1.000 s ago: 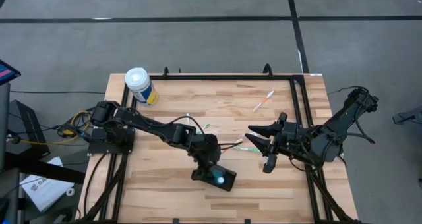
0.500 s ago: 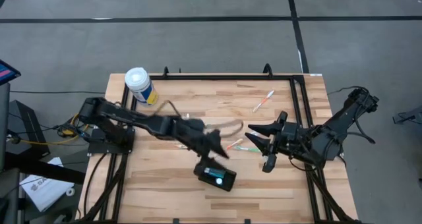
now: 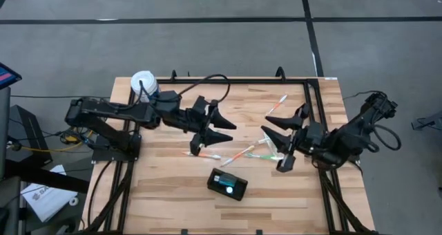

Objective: Pick & Place toothbrushing station
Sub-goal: Put the green toothbrush into the black wire organizer

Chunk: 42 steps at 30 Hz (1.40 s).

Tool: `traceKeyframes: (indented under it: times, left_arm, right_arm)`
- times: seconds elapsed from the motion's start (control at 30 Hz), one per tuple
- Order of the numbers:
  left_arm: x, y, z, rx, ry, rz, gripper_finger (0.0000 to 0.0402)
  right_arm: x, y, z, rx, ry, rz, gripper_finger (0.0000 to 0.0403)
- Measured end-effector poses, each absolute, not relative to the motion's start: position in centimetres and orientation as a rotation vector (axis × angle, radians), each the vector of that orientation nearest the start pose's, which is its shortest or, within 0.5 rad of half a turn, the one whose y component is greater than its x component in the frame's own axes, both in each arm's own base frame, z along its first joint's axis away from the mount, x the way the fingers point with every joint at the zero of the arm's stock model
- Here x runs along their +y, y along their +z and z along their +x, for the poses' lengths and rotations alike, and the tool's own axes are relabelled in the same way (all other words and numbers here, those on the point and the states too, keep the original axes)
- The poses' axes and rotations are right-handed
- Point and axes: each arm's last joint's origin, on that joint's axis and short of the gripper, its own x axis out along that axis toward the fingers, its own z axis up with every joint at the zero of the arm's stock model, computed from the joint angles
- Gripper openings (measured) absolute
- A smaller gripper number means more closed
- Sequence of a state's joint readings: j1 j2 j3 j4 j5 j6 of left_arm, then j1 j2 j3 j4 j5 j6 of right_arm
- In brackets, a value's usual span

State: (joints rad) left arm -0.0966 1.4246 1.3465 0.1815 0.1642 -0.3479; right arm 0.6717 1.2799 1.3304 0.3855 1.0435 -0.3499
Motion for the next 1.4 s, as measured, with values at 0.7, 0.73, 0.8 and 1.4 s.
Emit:
traceKeyframes:
  times: [0.7, 0.73, 0.8, 1.4]
  left_arm:
    - [9.3, 41.2, 30.9, -0.048, -0.1, -0.089, 0.0151]
    - [10.1, 40.8, 31.0, -0.032, -0.076, -0.072, 0.0149]
    - [11.2, 40.2, 31.0, -0.001, -0.04, -0.07, 0.0146]
    - [15.0, 39.4, 29.3, 0.061, 0.008, -0.136, 0.014]
  right_arm:
    - [5.8, 43.9, 26.0, -0.059, -0.698, -0.011, 0.012]
    - [5.1, 43.2, 26.1, -0.02, -0.695, 0.041, 0.012]
    - [3.3, 41.2, 26.0, 0.118, -0.664, 0.156, 0.012]
    - [0.9, 25.2, 23.9, 0.997, -0.463, 0.424, 0.012]
